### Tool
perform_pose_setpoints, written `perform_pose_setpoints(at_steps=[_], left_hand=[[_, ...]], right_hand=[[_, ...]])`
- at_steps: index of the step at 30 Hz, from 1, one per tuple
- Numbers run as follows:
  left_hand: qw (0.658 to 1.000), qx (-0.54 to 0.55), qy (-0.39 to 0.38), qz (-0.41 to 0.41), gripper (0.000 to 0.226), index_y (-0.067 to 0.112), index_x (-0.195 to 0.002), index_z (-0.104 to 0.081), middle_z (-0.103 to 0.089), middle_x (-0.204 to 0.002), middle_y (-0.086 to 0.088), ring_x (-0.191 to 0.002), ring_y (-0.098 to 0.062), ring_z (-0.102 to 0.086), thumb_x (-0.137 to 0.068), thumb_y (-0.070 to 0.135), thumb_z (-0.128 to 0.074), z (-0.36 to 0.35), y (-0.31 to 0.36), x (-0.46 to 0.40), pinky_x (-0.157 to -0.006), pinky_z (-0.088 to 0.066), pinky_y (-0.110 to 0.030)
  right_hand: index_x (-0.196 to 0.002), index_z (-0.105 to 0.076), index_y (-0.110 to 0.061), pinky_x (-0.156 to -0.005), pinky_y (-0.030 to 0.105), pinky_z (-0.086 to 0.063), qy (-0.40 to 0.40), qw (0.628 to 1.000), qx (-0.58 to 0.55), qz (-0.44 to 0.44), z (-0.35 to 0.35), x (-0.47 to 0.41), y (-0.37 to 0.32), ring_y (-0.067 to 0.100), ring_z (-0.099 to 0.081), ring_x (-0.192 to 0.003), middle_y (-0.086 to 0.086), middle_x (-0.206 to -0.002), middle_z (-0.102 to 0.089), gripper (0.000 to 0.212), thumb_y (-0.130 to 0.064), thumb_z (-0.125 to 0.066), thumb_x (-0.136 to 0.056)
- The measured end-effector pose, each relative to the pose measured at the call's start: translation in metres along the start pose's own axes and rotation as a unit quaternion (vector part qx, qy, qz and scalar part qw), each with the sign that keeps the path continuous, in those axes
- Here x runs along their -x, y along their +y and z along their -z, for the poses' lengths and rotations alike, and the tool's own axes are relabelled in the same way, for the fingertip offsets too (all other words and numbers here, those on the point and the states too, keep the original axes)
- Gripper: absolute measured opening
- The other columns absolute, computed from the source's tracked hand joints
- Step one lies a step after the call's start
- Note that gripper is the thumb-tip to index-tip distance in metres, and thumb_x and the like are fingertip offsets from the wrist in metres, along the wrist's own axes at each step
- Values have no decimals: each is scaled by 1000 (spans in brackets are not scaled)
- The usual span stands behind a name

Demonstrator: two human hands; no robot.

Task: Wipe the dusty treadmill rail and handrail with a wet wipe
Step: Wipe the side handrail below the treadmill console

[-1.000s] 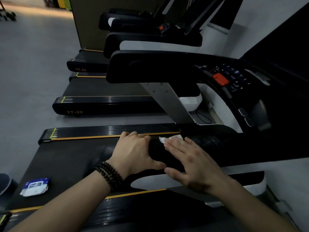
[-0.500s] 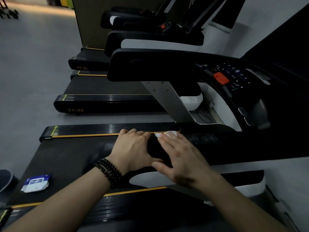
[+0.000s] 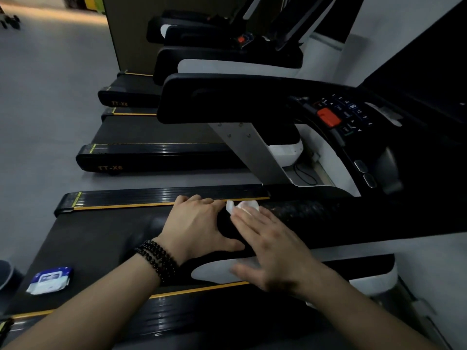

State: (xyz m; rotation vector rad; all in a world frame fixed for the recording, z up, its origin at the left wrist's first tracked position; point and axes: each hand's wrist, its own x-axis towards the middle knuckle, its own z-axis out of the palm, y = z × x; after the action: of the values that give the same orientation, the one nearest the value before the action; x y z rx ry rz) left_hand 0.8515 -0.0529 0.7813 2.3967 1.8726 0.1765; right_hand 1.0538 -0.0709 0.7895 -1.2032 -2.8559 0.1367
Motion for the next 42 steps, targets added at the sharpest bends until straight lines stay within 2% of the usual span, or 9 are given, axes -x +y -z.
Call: perform_pose_setpoints(at_steps=[4,9,14,20,26,28,33,38,42], left_hand=[[1000,5,0,2,93,38,-125,-55,-66,-116,14,-111,-15,-55,-55,98,-39,1,2,0,-98,-34,-37],[1000,6,7,-1,91,37,-121,-58,-67,-112,15,-108,-14,-57,-57,97,-35,-2,0,0,-98,-35,-36],[1000,-5,4,7,101,30,-125,-60,-66,-120,12,-114,-16,-56,-55,98,-30,-2,1,-1,-100,-35,-37],[1000,-5,13,1,80,35,-111,-59,-67,-113,15,-108,-14,-57,-62,95,-37,-3,1,3,-94,-34,-36],[1000,-5,-2,9,106,34,-141,-48,-63,-131,12,-118,-17,-55,-58,98,-33,-1,2,3,-101,-33,-38],[1000,-7,-6,4,105,36,-146,-41,-63,-131,12,-119,-17,-54,-61,97,-37,-1,3,4,-101,-33,-38],[1000,-20,-10,2,98,36,-142,-46,-64,-127,10,-120,-18,-54,-64,95,-33,2,5,3,-105,-34,-40],[999,-26,-17,8,101,36,-138,-49,-64,-126,11,-119,-18,-54,-59,97,-37,2,7,0,-104,-33,-39],[999,-35,5,-2,98,35,-131,-55,-67,-124,9,-120,-18,-57,-60,98,-35,3,6,-2,-105,-33,-40]], right_hand=[[-159,-17,-20,-121,28,10,1,1000,2,-16,3,7,15,3,5,-151,-6,-167,-8,92,-75,-28,-86],[-159,-14,-13,-123,32,3,14,1000,12,7,-3,-9,-3,11,2,-153,0,-167,-6,101,-77,-35,-84],[-157,-27,-15,-121,37,-4,33,999,33,12,-16,22,3,10,-2,-153,-2,-166,-13,93,-75,-41,-87],[-158,-18,-11,-122,40,-1,43,999,23,-11,-16,6,-13,14,4,-153,2,-167,-5,100,-74,-42,-84],[-157,-25,-13,-120,45,-10,55,997,54,-22,-23,29,1,15,-2,-154,2,-167,-10,100,-73,-49,-81],[-156,-26,-10,-120,44,-10,65,996,42,-33,-21,17,-4,16,-4,-153,4,-166,-15,100,-70,-50,-80],[-158,-21,-10,-122,39,-6,46,998,37,-10,-29,33,-7,16,2,-154,3,-167,-6,99,-65,-53,-82],[-156,-29,-10,-121,42,-12,77,996,38,-27,-24,27,1,15,-6,-153,4,-166,-17,95,-63,-53,-81],[-156,-26,-9,-122,40,-9,65,998,25,-5,-27,29,-5,16,-3,-154,4,-166,-14,96,-61,-55,-81]])
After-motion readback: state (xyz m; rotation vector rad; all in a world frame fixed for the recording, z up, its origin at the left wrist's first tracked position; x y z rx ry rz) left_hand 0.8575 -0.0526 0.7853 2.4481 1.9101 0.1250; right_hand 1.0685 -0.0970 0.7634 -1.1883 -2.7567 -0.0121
